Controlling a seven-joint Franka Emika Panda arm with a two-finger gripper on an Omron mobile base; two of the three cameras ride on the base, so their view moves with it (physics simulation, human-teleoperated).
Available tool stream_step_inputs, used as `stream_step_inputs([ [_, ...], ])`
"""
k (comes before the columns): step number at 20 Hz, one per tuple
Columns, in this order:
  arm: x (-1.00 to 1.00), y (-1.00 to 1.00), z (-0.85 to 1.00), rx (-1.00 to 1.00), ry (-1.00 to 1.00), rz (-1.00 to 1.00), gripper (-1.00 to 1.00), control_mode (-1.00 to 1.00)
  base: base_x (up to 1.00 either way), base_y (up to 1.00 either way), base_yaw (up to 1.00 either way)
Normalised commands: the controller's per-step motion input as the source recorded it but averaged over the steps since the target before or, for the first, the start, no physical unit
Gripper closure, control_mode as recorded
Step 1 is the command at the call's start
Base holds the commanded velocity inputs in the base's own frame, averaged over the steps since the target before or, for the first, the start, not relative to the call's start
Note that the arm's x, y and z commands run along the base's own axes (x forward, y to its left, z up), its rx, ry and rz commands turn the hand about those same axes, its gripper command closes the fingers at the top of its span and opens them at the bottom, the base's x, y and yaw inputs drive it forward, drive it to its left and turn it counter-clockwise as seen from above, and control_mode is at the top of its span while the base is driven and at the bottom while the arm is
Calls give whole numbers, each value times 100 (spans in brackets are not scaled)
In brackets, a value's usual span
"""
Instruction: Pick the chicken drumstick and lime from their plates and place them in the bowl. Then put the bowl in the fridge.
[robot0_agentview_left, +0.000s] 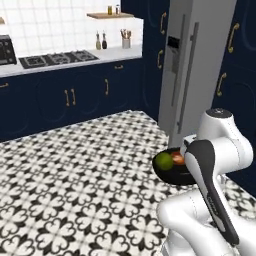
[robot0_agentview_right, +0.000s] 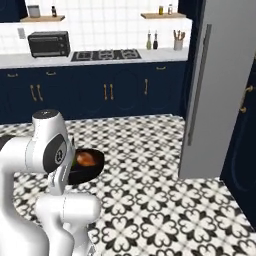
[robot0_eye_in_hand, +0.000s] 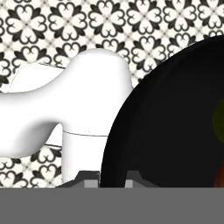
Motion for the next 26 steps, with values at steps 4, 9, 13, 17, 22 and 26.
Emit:
stream_step_inputs([
  [4,0,0,0,0,0,0,100,100,100,22,-3],
  [9,0,0,0,0,0,0,100,100,100,26,-14],
  [13,0,0,0,0,0,0,100,100,100,38,-26],
  [17,0,0,0,0,0,0,100,100,100,44,-37],
  [22,0,0,0,0,0,0,100,100,100,49,-46],
  [26,0,0,0,0,0,0,100,100,100,48,-51],
])
